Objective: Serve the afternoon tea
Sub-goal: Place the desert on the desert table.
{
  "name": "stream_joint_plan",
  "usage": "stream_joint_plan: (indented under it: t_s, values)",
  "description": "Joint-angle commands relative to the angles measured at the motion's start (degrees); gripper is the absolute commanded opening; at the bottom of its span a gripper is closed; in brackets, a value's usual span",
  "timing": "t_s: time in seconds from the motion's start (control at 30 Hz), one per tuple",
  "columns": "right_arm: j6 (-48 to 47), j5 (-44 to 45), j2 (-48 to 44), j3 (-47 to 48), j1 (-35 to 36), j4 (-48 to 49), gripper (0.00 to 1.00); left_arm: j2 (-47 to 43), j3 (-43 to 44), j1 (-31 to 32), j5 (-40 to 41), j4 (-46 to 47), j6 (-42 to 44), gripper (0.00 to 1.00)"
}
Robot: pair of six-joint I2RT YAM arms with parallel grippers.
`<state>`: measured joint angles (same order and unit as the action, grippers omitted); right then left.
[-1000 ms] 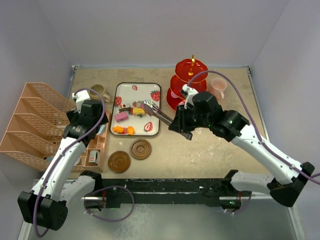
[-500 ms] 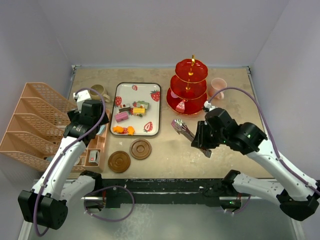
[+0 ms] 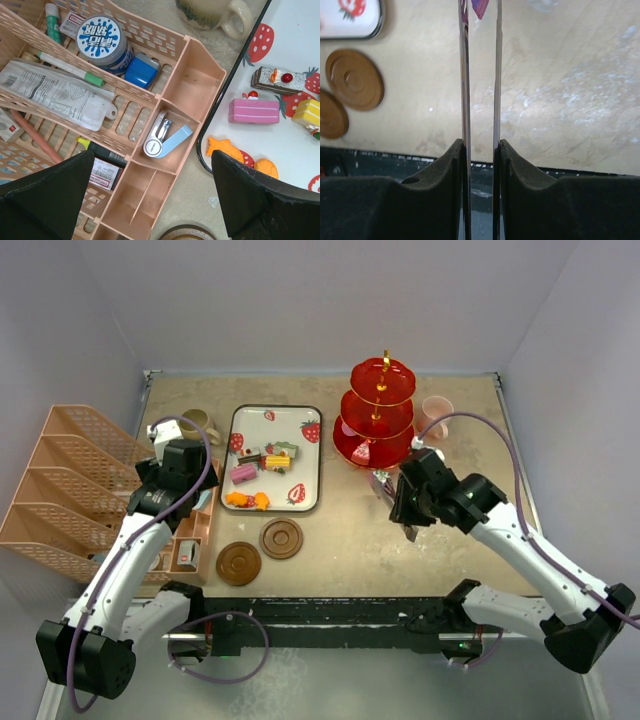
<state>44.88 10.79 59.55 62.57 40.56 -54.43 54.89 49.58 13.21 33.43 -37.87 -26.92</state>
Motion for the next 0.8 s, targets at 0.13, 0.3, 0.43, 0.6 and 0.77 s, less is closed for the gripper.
stream_joint_plan:
  t_s: [0.13, 0.3, 0.43, 0.6, 0.77]
  values:
    - [-7.5, 4.0, -1.4, 0.4, -10.4, 4.8, 0.33, -0.1, 0.0, 0.2, -0.4, 1.8, 0.3, 0.98]
    - [-11.2, 3.3, -0.1, -0.9, -12.5, 7.9, 0.33, 0.1, -0.1, 0.3, -1.1, 2.0, 0.5, 0.98]
    - [-12.8, 3.1, 1.1, -1.6, -13.5, 12.0, 0.33, 0.4, -0.2, 0.5, -1.8, 2.2, 0.5, 0.98]
    - [-12.4, 2.4, 3.4, -2.3, -14.2, 16.2, 0.33, 0.3, -0.1, 0.9, -1.9, 2.2, 0.6, 0.98]
    - [-13.1, 2.0, 7.2, -2.1, -15.0, 19.8, 0.33, -0.2, -0.1, 0.9, -1.2, 2.1, 0.5, 0.98]
